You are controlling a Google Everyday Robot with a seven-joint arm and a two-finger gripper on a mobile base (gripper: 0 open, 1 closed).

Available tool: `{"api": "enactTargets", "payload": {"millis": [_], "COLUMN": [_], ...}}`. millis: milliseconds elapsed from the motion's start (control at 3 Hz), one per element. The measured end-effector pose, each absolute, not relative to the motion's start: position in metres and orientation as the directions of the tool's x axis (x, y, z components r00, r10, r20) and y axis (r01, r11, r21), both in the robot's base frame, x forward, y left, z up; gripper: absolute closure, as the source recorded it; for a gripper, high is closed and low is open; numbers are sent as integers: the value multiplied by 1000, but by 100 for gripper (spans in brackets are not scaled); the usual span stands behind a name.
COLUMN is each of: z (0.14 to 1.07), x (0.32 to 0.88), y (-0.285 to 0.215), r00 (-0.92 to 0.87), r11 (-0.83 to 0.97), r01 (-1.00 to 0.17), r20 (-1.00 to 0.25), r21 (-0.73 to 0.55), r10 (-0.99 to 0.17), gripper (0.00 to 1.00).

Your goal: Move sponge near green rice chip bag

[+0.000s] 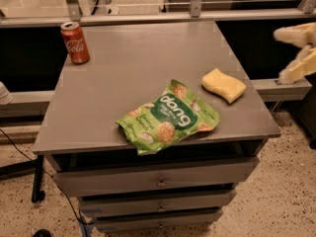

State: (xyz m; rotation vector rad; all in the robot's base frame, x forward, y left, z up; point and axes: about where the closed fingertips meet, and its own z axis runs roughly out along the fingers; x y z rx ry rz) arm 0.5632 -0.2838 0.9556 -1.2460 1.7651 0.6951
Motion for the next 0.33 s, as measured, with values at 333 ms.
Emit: {"api": "enactTargets", "payload": {"millis": [333], "z": [961], "x": [558], "y": [-295], "r00": [-147], "r11": [372], "r01": [-927], "r20": [-878], "r21": [-38], "r10": [-455], "gripper": [0]}}
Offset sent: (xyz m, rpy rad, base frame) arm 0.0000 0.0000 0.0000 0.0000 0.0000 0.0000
